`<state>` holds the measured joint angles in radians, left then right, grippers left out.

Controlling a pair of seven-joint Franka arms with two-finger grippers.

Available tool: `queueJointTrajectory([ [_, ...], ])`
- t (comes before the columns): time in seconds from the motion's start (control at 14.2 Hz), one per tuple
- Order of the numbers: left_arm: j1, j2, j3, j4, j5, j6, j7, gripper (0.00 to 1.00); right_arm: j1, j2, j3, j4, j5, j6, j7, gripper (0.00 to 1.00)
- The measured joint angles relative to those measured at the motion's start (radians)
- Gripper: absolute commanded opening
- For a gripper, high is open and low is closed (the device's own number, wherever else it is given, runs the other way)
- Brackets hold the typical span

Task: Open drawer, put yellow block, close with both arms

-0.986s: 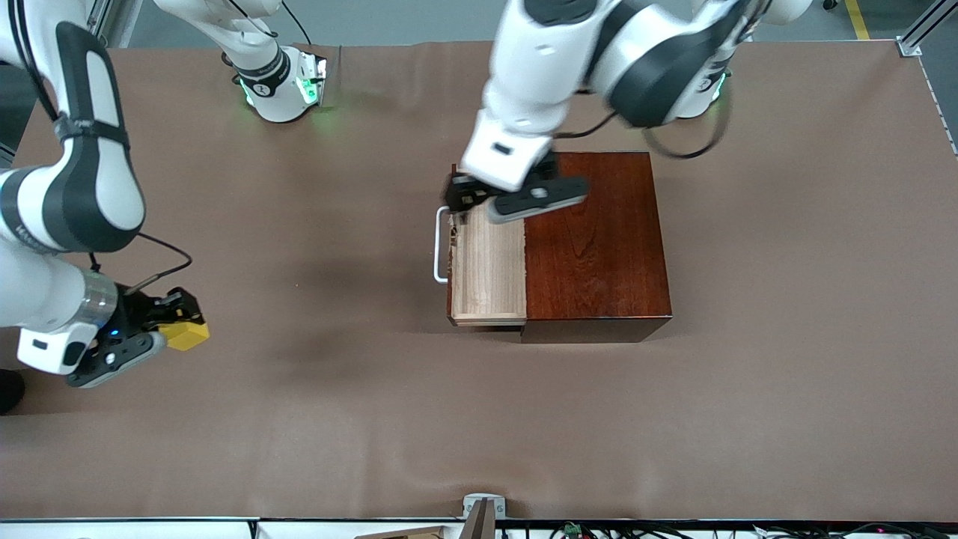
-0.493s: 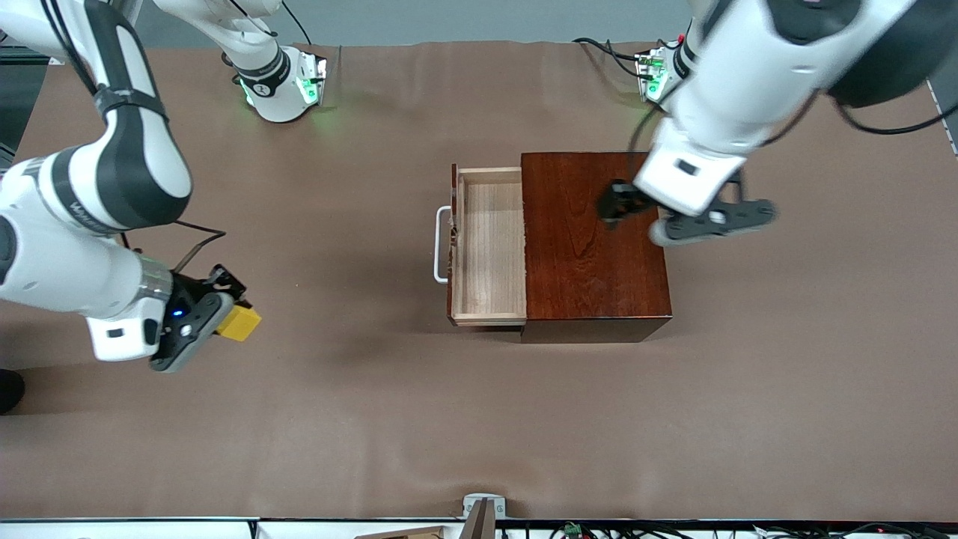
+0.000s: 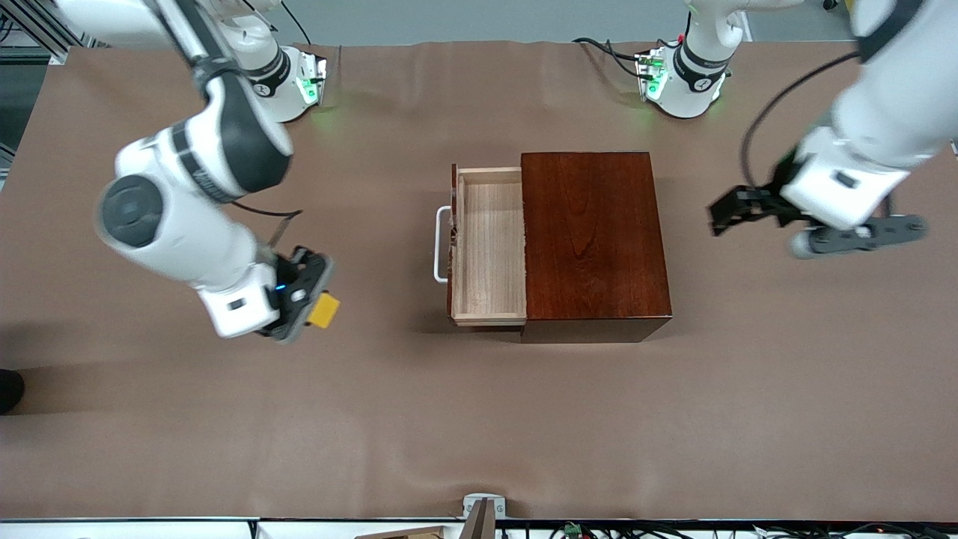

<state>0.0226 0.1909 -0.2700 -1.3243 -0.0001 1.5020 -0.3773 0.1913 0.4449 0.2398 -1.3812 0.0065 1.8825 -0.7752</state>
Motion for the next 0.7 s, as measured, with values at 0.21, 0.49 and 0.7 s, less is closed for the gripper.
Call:
queueJointTrajectory([
  [0.21,0.074,-0.038,0.0,-0.059,-0.002,-0.001,0.051,1.0,0.078,0.001,0.0,-0.003,-0.007,0.049,-0.014,0.0],
  [0.49,0.093,-0.055,0.03,-0.091,-0.002,0.0,0.105,1.0,0.211,0.017,0.001,-0.007,-0.008,0.054,-0.045,0.0],
  [0.7,-0.018,-0.059,0.152,-0.098,-0.003,0.005,0.117,1.0,0.355,0.062,-0.005,-0.018,-0.037,0.097,-0.022,0.0],
])
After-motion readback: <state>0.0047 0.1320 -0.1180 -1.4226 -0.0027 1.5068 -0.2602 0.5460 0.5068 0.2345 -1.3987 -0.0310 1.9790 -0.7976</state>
